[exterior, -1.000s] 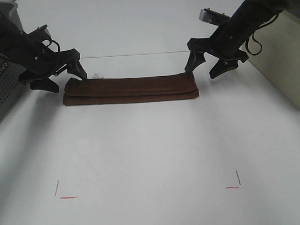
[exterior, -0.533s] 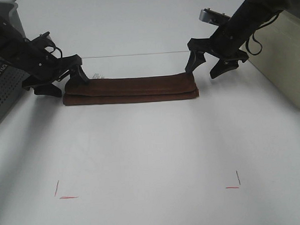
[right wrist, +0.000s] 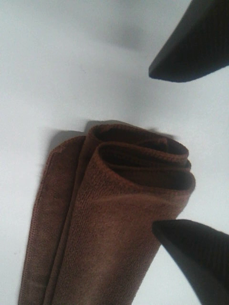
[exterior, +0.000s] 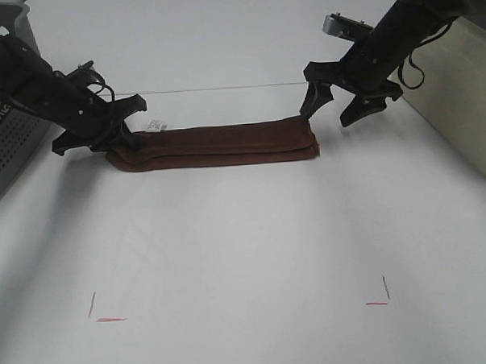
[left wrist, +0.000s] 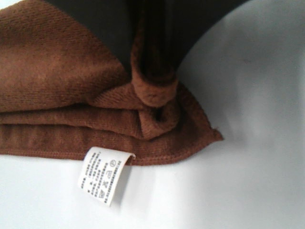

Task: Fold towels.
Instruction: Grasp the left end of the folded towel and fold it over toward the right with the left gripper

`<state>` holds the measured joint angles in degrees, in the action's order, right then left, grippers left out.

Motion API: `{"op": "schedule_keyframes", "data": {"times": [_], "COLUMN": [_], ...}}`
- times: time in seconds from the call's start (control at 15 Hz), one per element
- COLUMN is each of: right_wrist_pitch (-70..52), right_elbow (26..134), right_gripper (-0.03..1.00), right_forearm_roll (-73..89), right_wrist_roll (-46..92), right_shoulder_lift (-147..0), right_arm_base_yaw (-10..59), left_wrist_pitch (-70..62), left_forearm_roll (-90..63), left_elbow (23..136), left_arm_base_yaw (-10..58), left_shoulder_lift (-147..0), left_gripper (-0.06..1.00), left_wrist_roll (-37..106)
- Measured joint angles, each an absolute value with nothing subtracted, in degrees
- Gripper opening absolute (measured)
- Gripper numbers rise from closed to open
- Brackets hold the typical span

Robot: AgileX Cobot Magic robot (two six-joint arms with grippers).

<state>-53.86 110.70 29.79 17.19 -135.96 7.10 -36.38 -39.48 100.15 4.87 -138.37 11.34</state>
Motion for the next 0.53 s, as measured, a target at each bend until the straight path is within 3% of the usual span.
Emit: {"op": "schedule_keyframes", "data": {"times": [0.53], "right_wrist_pitch": [-53.86], "right_elbow": [110.7], "right_gripper": [0.75], "right_forearm_roll": [29.79], "right_wrist_roll": [17.13], "right_shoulder_lift": [-135.96], "right_arm_base_yaw": [7.1], "left_wrist_pitch": [-42.86], "left_forearm_roll": [-26.99], "left_elbow": [104.05], "left_arm_base_yaw": [4.87], "left_shoulder_lift": [-131.72], "left_gripper": [0.08], "left_wrist_roll": [5.73]}}
